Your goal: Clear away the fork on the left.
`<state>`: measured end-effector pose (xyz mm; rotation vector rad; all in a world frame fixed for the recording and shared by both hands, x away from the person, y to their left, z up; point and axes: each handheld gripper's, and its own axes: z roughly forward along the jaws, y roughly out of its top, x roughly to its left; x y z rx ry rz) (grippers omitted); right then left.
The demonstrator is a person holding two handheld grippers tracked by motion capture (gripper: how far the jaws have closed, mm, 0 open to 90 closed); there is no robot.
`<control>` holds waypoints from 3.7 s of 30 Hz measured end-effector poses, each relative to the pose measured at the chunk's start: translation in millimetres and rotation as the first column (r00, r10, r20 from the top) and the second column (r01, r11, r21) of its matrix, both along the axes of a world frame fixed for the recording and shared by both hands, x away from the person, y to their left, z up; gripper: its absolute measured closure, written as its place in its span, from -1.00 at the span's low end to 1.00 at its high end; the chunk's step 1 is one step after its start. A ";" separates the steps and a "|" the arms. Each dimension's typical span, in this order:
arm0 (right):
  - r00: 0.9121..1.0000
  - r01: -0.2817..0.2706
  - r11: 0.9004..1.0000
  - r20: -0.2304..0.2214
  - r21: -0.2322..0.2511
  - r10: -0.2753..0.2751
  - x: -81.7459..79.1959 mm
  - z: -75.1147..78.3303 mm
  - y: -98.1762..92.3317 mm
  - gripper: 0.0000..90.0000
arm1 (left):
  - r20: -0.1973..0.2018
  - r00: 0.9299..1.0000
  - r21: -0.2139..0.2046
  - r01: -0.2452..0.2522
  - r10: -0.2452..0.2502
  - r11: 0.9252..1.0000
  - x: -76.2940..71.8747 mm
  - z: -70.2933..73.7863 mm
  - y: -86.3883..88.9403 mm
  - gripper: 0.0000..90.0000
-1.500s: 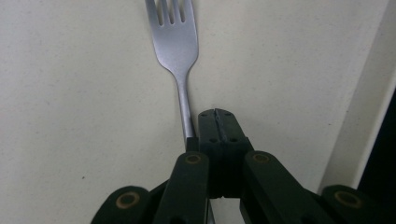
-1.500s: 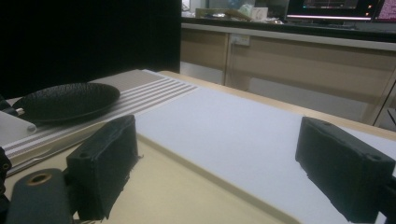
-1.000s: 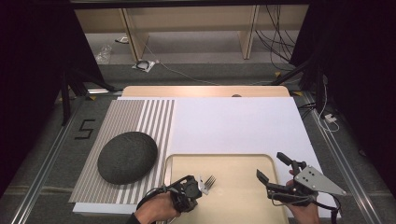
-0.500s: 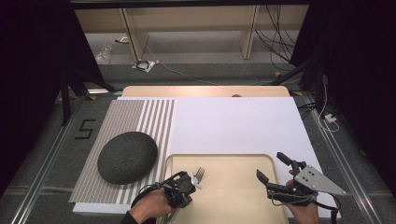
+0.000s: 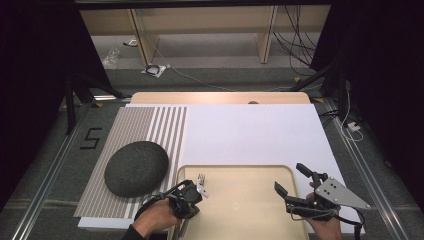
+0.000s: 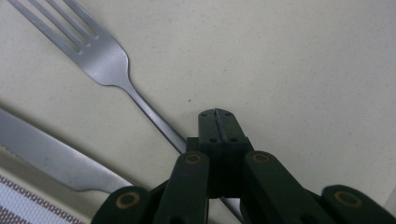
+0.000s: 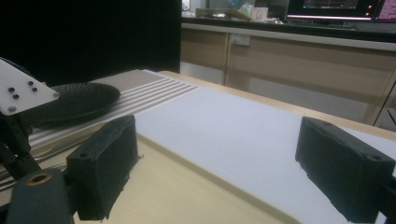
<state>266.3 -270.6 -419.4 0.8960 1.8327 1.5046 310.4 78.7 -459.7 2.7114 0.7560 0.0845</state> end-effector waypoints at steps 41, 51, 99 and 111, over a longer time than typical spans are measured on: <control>1.000 -0.003 1.000 0.005 -0.001 0.003 -0.1 0.0 0.5 -0.70 | -0.005 1.000 -0.024 -0.021 0.020 1.000 2.6 3.0 15.5 0.98; 1.000 -0.003 1.000 0.002 0.001 0.003 0.1 -0.1 0.4 -0.70 | 0.081 0.989 -0.210 -0.105 0.124 0.972 9.2 36.8 40.4 0.33; 1.000 -0.001 1.000 0.003 0.002 0.001 0.2 -0.2 0.0 -0.70 | 0.143 0.708 -0.526 -0.538 0.692 0.659 22.1 64.7 132.7 -0.57; 1.000 -0.002 1.000 0.001 0.004 0.002 1.4 -1.3 -0.4 -0.70 | 0.099 0.632 -0.552 -0.607 0.768 0.571 14.1 53.9 153.8 -0.62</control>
